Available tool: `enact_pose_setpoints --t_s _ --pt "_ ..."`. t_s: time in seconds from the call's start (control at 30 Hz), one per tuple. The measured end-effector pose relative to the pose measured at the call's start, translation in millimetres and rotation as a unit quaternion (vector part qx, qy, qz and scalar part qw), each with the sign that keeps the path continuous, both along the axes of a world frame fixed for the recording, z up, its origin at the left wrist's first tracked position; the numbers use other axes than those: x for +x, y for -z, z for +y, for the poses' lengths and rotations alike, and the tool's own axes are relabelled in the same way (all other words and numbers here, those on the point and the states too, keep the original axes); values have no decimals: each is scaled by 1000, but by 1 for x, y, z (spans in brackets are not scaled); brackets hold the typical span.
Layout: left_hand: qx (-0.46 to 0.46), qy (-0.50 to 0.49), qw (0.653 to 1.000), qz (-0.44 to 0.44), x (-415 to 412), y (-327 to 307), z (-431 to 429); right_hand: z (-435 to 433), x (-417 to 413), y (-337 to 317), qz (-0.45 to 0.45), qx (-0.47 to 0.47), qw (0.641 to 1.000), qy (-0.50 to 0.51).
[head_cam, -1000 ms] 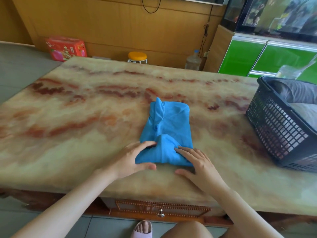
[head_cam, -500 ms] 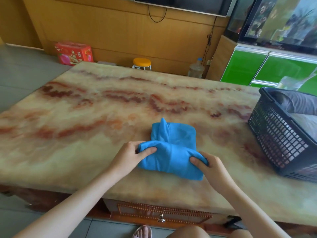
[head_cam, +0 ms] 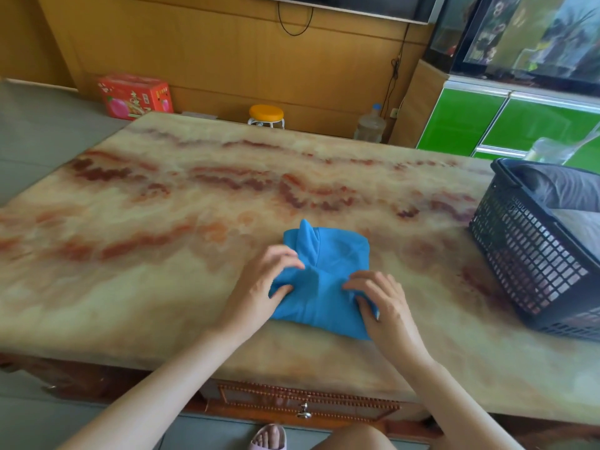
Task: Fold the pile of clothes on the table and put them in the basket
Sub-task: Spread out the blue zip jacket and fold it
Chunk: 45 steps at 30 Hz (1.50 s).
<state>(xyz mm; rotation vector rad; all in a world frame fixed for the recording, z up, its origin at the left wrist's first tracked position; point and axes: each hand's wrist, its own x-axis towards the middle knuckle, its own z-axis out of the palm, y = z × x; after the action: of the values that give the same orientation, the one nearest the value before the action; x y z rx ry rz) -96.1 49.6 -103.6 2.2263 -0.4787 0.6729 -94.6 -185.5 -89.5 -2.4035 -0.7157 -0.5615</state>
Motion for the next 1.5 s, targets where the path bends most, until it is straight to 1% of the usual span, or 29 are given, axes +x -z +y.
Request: enact_pose_setpoints --t_s 0.03,0.07,0.13,0.17,0.2,0.27,0.3,0.33,0.4,0.47,0.6,0.67,0.73,0.8,0.83,0.9,0.93,0.97,1.03,1.07,1.13,1.17,1.2,1.27,1.37,1.43,1.5 --pt "1 48 999 15 -1 2 1 -4 -1 2 13 -12 999 -26" --pt "-4 74 997 38 -3 6 3 -8 -1 1 43 -17 998 -39" --pt "-29 90 989 113 -5 9 9 -16 -3 1 118 -29 991 -50" --pt "-30 98 983 153 -6 11 14 -20 -3 2 139 -51 987 -62" --pt "-11 111 977 182 -7 11 18 -23 -3 4 144 -79 984 -72" --pt "71 120 971 193 -6 9 23 -23 -2 9 143 -100 982 -71" --pt "102 116 969 190 -5 8 23 -22 0 11 140 -83 985 -56" --pt "110 109 971 180 -3 7 21 -20 2 11 131 -53 989 -33" --pt "54 79 982 162 3 5 16 -13 6 8 125 5 992 28" --pt "-4 14 986 165 7 -3 12 -9 10 1 175 49 981 69" --pt "-22 -81 968 235 6 -22 2 -6 15 -22 288 158 944 40" --pt "-25 -114 954 277 4 -24 -3 -5 18 -27 320 156 933 50" --pt "-15 -151 938 311 3 -23 -6 -1 23 -25 324 142 931 85" --pt "10 -196 932 305 0 -20 -9 7 26 -23 329 153 923 126" --pt "4 -210 932 294 -2 -19 -11 11 27 -21 332 163 919 140" --pt "-39 -216 938 269 -3 -16 -13 17 30 -17 313 148 925 158" --pt "-65 -215 940 256 -3 -13 -13 17 31 -17 309 145 927 153" --pt "-86 -209 944 240 -1 -9 -12 16 29 -20 322 167 922 135" --pt "-128 -197 948 215 2 -6 -10 11 21 -32 375 240 892 76" --pt "-148 -192 947 210 3 -7 -11 6 17 -36 383 251 888 44" --pt "-154 -167 953 198 4 -7 -12 -2 10 -36 370 209 905 12" --pt "-157 -145 955 204 4 -8 -12 -3 9 -33 378 195 905 9" --pt "-169 -117 951 230 4 -9 -11 -2 8 -31 402 198 894 14" --pt "-192 -54 927 319 0 -20 -9 0 10 -27 438 215 872 40" --pt "-153 9 891 427 -3 -38 3 2 16 -35 474 202 855 67" --pt "-139 13 875 463 -3 -43 7 2 20 -43 521 185 831 58" --pt "-143 -9 874 463 -3 -43 4 1 23 -49 561 188 805 46"
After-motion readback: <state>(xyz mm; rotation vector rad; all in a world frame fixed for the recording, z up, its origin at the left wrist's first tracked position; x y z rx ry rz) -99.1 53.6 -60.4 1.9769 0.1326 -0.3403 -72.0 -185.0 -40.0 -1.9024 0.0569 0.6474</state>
